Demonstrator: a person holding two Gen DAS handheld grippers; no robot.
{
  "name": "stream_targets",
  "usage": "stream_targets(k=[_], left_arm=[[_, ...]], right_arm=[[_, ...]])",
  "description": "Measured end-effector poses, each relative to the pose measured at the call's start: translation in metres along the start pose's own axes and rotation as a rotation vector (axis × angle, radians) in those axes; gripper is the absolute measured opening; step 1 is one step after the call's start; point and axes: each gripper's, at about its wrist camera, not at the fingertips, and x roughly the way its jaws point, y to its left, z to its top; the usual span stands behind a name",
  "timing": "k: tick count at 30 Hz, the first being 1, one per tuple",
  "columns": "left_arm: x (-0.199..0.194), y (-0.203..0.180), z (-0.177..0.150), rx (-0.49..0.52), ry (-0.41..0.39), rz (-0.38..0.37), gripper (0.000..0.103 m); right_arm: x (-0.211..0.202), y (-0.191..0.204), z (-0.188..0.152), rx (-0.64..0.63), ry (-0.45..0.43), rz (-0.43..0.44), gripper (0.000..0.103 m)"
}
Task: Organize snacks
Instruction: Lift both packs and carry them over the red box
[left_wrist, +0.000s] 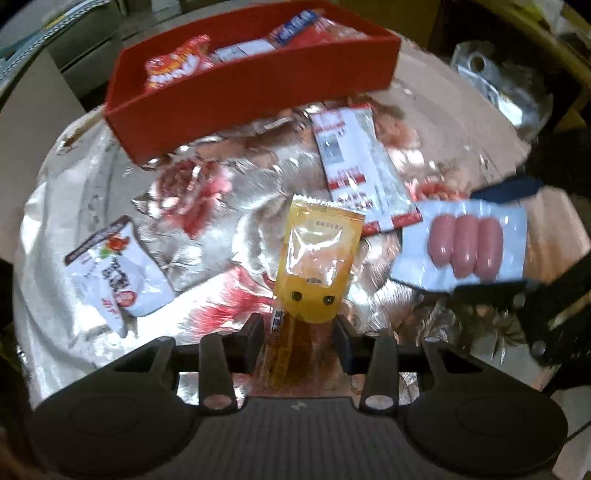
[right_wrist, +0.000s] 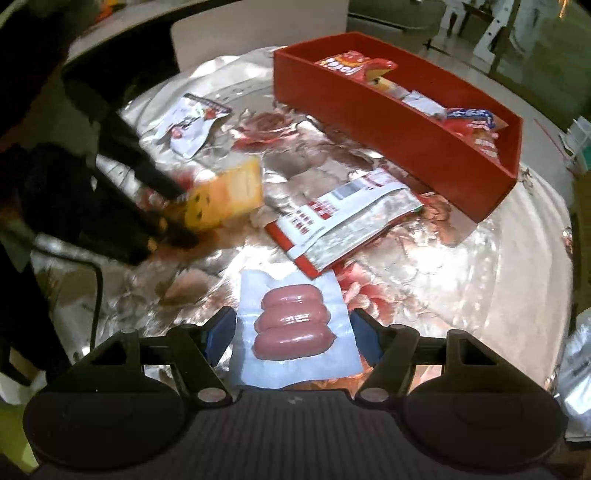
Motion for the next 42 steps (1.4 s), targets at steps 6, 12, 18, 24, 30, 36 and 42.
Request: stream_targets(k=[6, 12, 18, 24, 30, 36, 42], left_arm=[[0.005, -0.009, 0.004, 0.027, -0.011, 0.035, 0.040], [0.008, -0.006, 0.004, 0.013, -0.017, 0.085, 0.068], [0.006, -0.003, 0.004, -0.012, -0.017, 0.024, 0.035], [0.001, -0.004, 0.006, -0.045, -0.039, 0.014, 0.026], [-0.020, 0.003, 0.014, -0.096, -0.123, -0.020, 0.026], [-0.029, 0.009, 0.021, -0.125, -0.152, -0.025, 0.026], [-0.022, 0.010, 0.018, -0.120, -0.120, -0.044, 0.026]], right_arm=[[0.000, -0.004, 0.003, 0.022, -0.008, 0.002, 0.074], [0.007, -0.007, 0.002, 0.032, 0.010, -0.001, 0.074], [0.004, -0.008, 0.005, 0.039, -0.007, -0.001, 0.074], [-0.003, -0.015, 0.009, 0.063, -0.041, -0.016, 0.074], [-0.018, -0.027, 0.018, 0.109, -0.110, -0.020, 0.051], [-0.019, -0.046, 0.025, 0.202, -0.113, 0.006, 0.029], [0.001, -0.037, 0.008, 0.178, 0.003, 0.018, 0.072]])
